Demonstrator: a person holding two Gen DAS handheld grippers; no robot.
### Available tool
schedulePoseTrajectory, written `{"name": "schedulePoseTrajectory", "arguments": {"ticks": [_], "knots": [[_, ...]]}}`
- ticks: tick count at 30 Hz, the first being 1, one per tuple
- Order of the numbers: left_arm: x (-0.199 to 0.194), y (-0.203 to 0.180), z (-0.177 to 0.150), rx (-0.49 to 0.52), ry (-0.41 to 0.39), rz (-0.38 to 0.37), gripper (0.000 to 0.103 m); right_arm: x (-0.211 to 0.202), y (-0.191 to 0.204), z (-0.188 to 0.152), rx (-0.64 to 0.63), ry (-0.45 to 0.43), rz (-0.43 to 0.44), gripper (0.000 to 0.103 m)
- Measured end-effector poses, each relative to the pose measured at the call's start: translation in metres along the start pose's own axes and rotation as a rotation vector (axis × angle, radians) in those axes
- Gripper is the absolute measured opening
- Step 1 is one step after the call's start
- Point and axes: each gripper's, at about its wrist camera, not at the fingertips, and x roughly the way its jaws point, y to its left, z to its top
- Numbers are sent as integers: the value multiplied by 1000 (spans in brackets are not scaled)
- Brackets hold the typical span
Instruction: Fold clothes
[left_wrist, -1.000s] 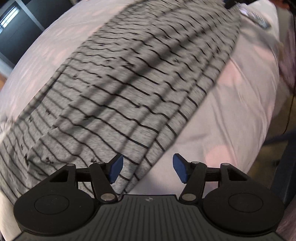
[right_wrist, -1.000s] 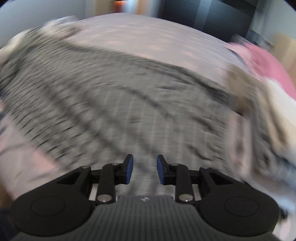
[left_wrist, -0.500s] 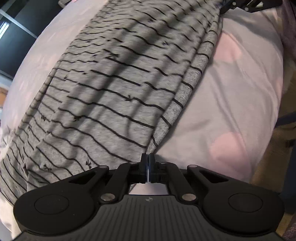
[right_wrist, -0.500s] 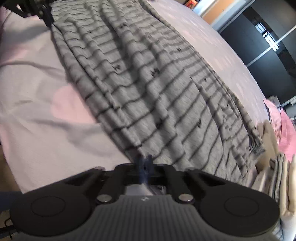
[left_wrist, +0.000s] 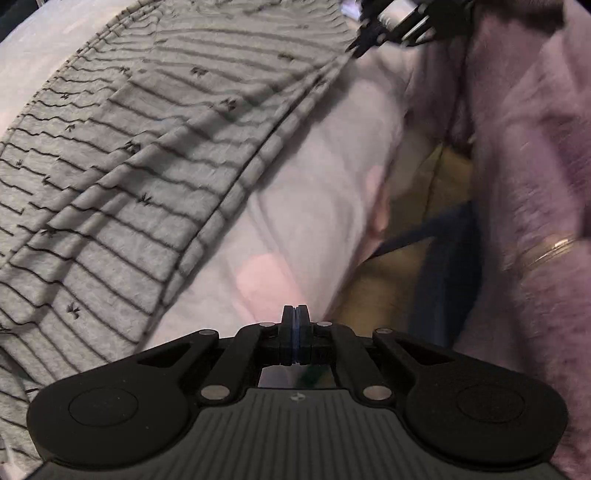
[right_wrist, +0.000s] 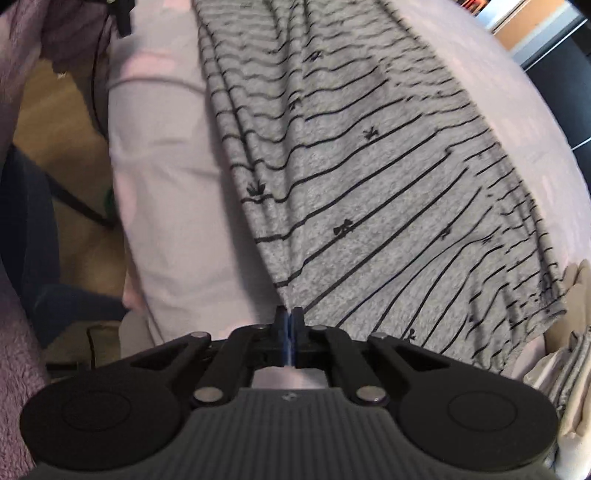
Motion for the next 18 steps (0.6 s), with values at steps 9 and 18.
{"name": "schedulePoseTrajectory", "arguments": {"ticks": [9,18], "knots": [[5,-11,-2,20,-16,256,46,4,-6,-2,63,-39,-9,11],[44,-18,-9,178,73,543,48,17,15,-6,-57,-9,-109,38]]}}
